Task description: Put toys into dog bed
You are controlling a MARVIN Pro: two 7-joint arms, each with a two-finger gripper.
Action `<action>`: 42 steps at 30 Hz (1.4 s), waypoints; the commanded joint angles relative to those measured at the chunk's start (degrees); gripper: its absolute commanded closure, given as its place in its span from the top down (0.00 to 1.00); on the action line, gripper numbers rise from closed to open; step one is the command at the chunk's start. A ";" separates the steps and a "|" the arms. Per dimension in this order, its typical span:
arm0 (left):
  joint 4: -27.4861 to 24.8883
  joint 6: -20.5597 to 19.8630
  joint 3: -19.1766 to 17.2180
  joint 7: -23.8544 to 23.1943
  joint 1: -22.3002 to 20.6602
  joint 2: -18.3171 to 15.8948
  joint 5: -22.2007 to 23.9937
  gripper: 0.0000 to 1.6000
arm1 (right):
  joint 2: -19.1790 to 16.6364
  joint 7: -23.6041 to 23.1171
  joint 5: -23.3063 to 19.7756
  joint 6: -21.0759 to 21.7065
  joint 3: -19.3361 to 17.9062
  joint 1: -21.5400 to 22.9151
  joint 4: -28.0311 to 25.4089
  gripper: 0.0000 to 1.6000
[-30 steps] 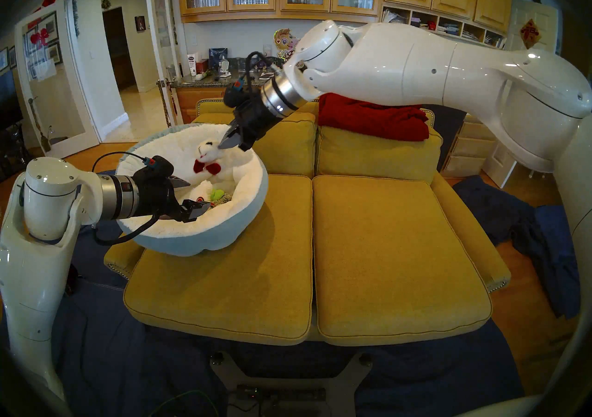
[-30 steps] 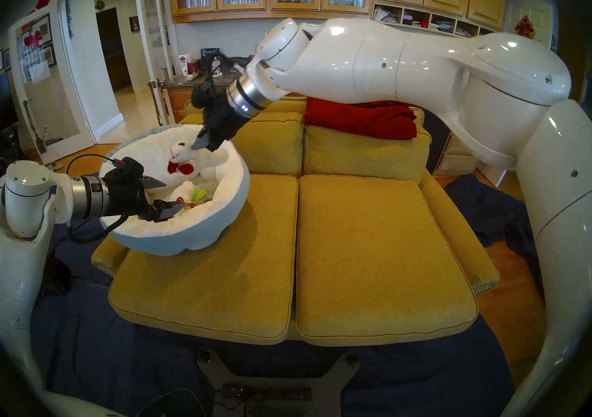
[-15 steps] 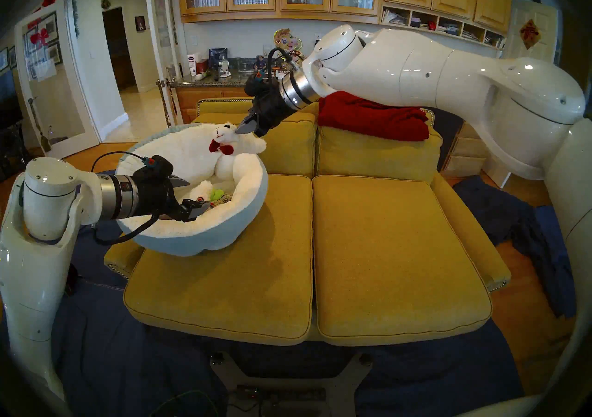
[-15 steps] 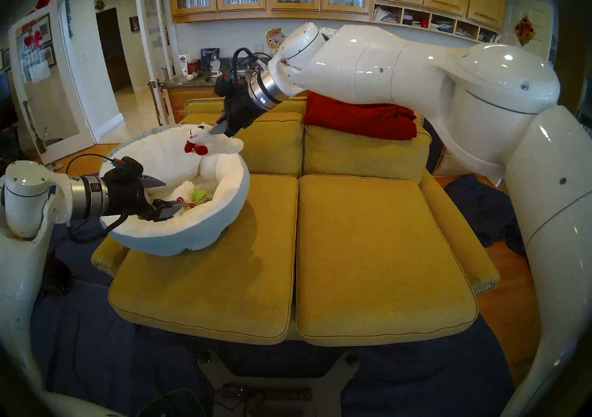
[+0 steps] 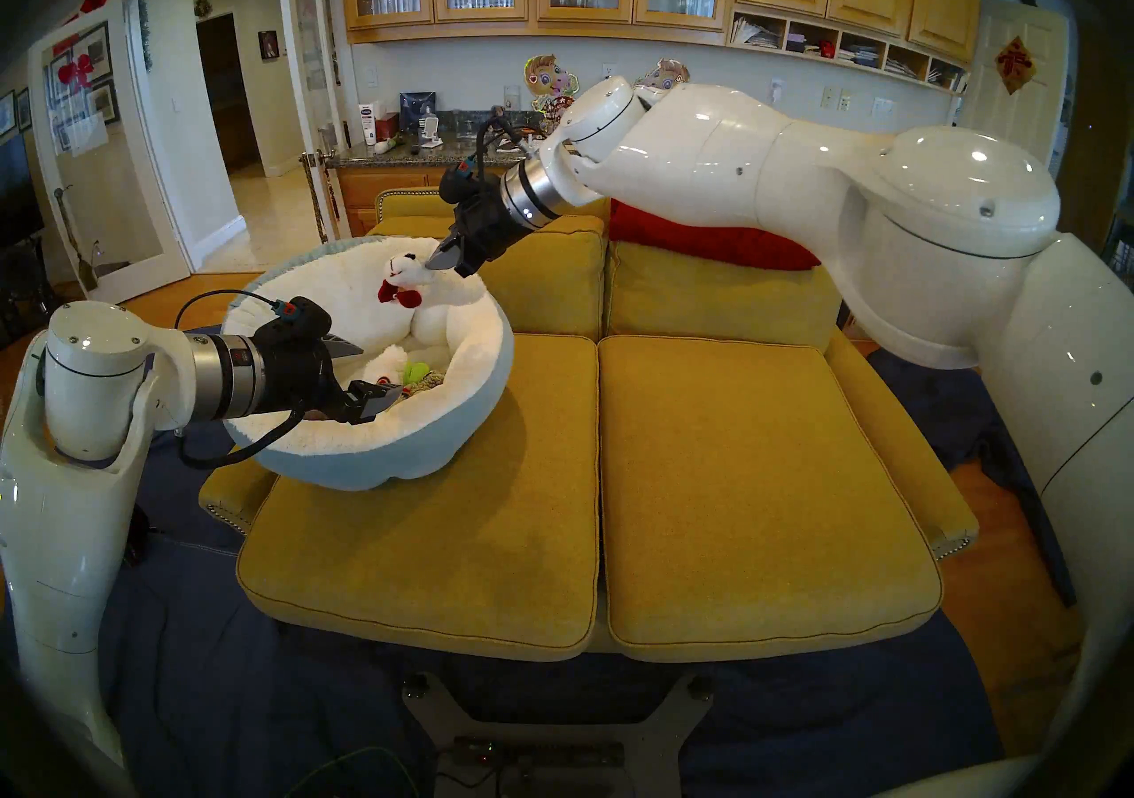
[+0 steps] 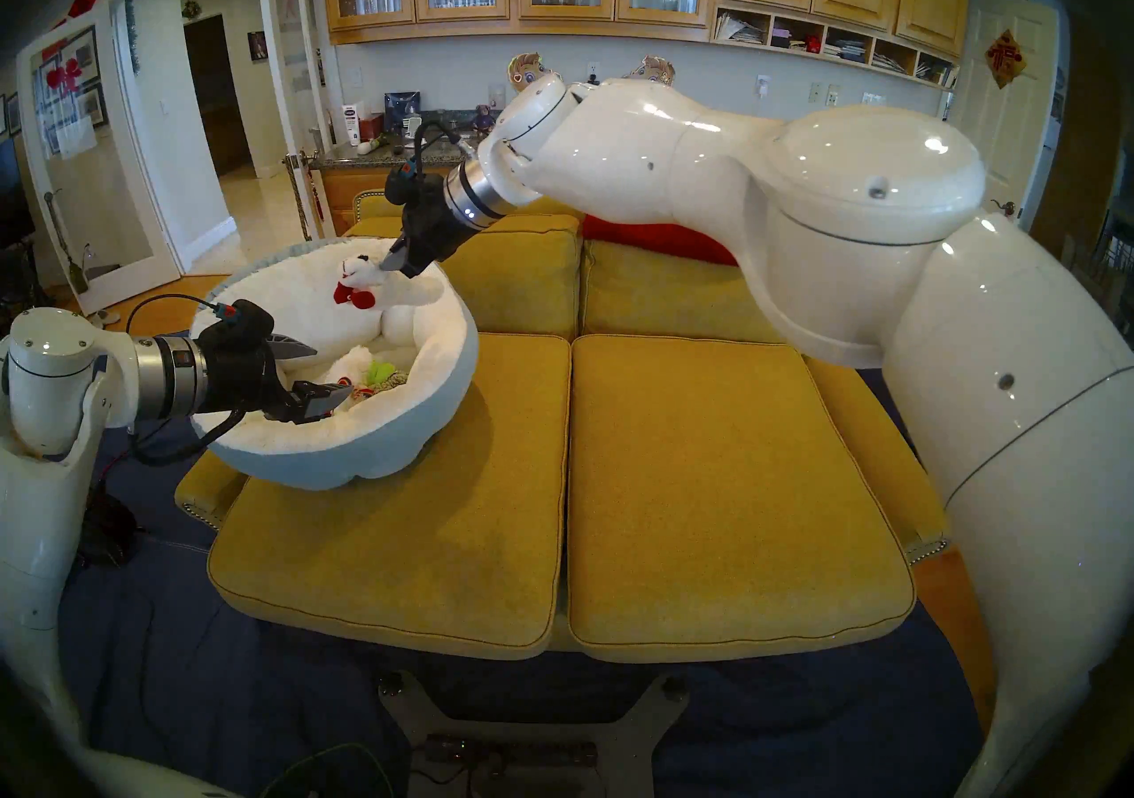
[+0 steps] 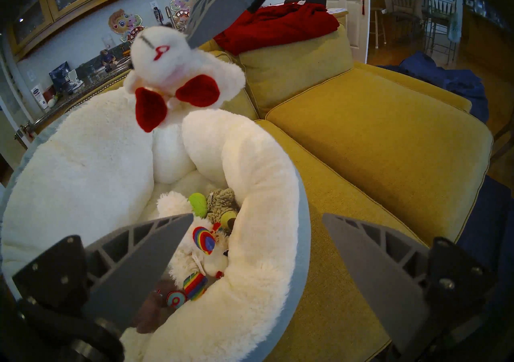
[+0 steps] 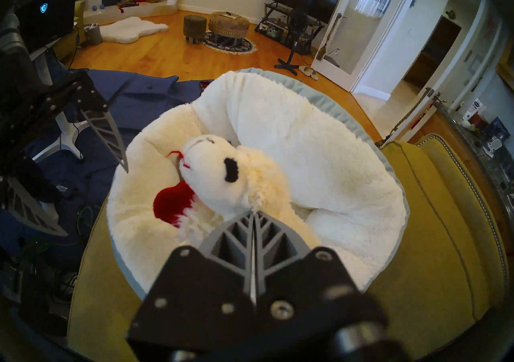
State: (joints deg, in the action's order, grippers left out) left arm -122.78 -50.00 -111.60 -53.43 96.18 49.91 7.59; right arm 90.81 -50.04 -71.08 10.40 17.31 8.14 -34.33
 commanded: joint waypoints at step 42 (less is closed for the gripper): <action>-0.78 0.37 -0.76 0.34 -0.90 -0.36 0.31 1.00 | 4.30 -20.26 0.54 -3.20 0.12 0.58 22.47 1.00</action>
State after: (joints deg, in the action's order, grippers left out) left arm -122.81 -49.92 -111.61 -53.14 96.32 49.77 7.73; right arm 101.05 -67.66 -70.16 6.92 18.03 3.99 -13.08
